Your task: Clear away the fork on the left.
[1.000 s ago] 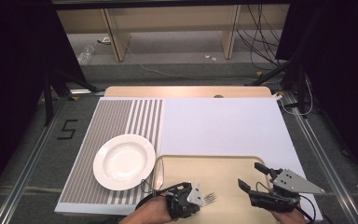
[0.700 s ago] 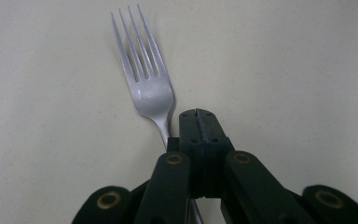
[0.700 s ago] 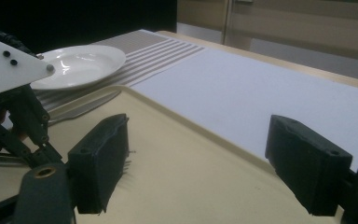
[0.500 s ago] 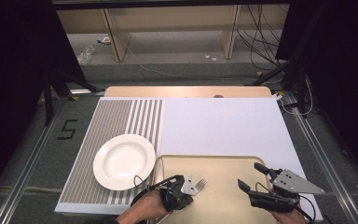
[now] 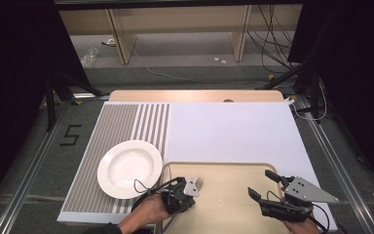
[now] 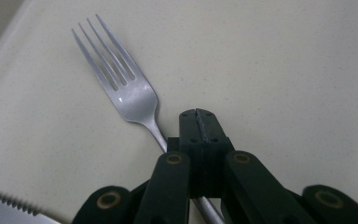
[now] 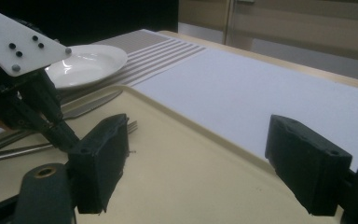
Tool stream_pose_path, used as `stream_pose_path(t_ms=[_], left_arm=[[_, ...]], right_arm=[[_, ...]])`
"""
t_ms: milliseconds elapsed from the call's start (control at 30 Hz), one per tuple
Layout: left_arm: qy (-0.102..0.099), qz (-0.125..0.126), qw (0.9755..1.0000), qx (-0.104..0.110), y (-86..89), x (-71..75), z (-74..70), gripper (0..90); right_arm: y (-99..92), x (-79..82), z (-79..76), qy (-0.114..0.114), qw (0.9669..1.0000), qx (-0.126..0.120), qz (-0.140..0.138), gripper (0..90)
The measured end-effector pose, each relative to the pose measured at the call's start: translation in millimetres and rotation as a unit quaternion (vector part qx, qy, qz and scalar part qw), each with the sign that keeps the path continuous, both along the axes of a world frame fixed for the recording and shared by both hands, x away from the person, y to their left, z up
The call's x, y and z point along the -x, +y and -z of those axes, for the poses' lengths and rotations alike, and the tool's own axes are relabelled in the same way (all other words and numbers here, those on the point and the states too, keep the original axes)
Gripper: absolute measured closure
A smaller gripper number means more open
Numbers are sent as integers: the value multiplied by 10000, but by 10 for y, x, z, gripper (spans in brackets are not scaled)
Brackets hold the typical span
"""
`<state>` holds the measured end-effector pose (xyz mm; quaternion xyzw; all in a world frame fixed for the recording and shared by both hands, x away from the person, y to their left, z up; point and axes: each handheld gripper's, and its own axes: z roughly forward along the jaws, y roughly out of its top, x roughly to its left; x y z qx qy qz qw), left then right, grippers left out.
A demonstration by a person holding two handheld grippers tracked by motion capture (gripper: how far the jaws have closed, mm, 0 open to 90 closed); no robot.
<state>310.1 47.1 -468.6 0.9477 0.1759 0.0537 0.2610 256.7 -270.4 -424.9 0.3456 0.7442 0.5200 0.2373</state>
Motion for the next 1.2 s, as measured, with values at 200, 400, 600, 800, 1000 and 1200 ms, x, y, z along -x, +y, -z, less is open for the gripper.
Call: stream_pose_path(t_ms=[200, 400, 600, 800, 1000, 1200], left_arm=[[50, -61, 10000, 0, 31, -23, -1, 895], [68, -94, 9999, -1, 43, -29, -2, 895], [80, -102, 9999, -21, 53, -37, -5, 894], [96, -133, 9999, -34, 72, -51, -7, 895], [114, -165, 9998, -57, 84, -62, -11, 895], [143, -207, 9996, -84, 110, -82, -15, 895]], right_arm=[[2, 0, 3, 13, 10000, 33, -12, 223], [1, 0, 4, 14, 10000, 47, -15, 223], [3, 1, 3, 14, 10000, 30, -14, 223], [3, 3, -2, 31, 10000, 22, -4, 223], [2, 3, -1, 32, 10000, 26, -9, 223], [4, 0, 3, 15, 10000, 34, -22, 223]])
